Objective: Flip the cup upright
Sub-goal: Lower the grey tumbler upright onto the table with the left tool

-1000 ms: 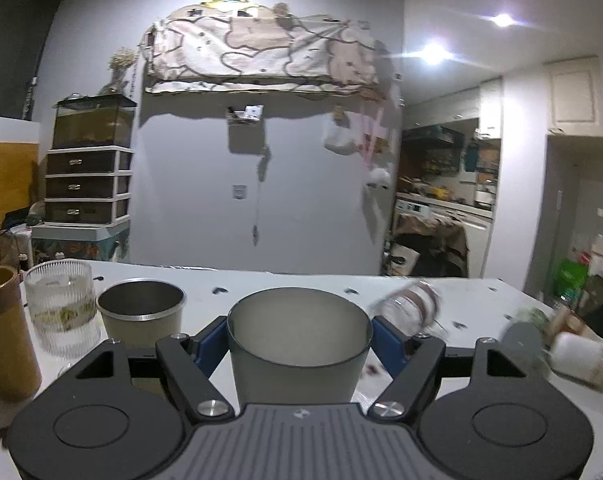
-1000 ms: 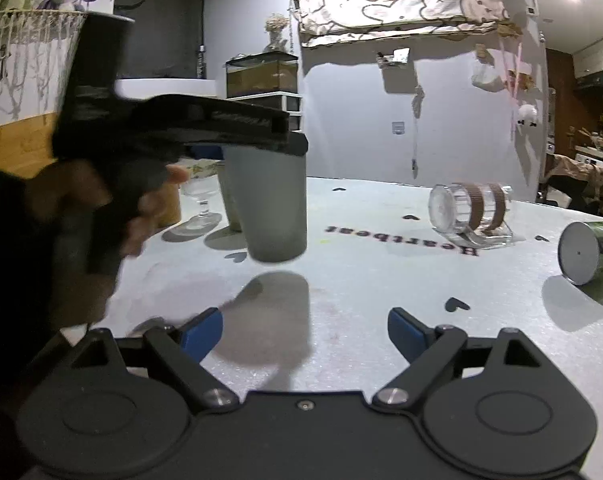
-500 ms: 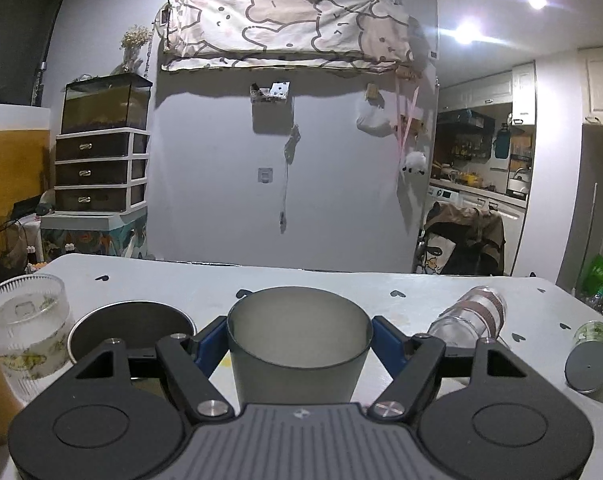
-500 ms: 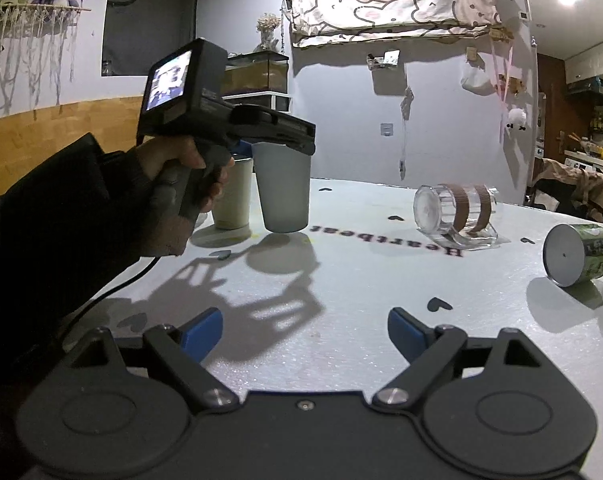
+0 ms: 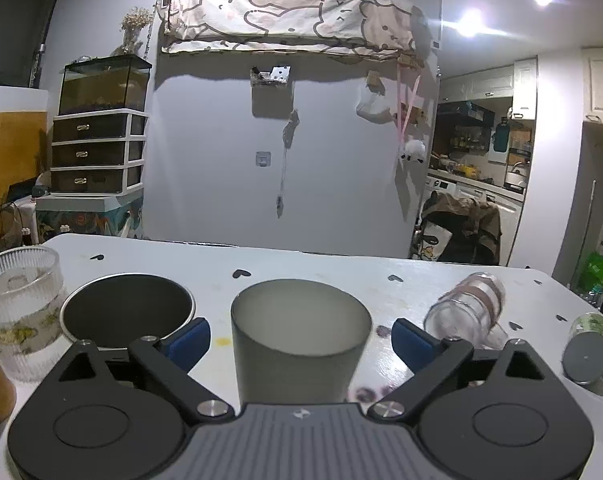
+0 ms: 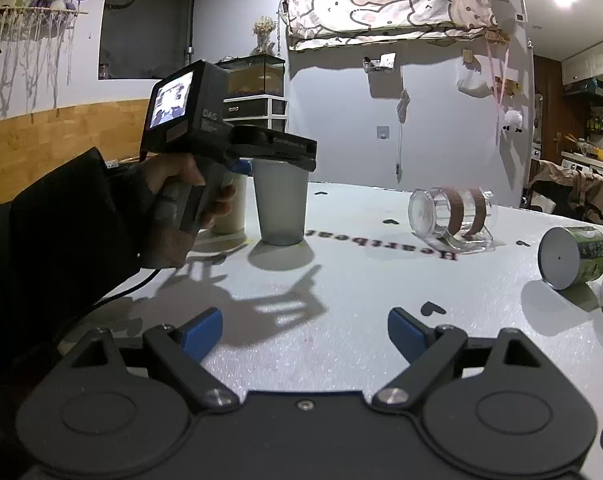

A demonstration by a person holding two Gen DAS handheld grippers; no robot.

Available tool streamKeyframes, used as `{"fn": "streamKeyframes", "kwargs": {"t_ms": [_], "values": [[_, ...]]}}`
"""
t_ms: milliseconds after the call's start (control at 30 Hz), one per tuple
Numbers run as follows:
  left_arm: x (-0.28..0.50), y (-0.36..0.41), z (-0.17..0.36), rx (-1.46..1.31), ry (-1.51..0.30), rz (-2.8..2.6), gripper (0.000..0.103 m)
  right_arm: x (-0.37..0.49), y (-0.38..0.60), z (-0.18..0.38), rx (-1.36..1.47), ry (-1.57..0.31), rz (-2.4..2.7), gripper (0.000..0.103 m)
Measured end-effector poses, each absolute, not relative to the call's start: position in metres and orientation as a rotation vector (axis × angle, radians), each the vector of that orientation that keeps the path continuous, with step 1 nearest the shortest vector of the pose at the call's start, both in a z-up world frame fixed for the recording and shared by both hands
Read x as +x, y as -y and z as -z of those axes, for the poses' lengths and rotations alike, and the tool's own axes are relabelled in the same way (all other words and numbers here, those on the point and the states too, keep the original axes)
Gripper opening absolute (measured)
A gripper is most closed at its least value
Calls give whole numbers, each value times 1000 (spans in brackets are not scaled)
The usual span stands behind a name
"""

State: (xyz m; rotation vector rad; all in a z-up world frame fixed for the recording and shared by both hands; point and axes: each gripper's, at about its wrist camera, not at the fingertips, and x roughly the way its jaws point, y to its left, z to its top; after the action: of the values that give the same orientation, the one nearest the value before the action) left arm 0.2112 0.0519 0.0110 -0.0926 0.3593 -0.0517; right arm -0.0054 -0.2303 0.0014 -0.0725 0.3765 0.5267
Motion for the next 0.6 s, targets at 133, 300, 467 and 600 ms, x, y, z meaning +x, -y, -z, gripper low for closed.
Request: {"fn": "streamKeyframes", "kwargs": {"t_ms": [133,300,467,600], "values": [[185,-54,-15,-98,-363,59,101,-6,234,-6,-57,-356,-526,90],[135,-54,-21,-66,-317,69,103,-7,235,-12,-53,-323,-518,91],[89,-52,-26,-29,-268,44,103,-3,235,-19,-55,-292,-499,93],[53,-47,-27,19,-253,31,103,-2,237,-26,-48,-264,-487,94]]}}
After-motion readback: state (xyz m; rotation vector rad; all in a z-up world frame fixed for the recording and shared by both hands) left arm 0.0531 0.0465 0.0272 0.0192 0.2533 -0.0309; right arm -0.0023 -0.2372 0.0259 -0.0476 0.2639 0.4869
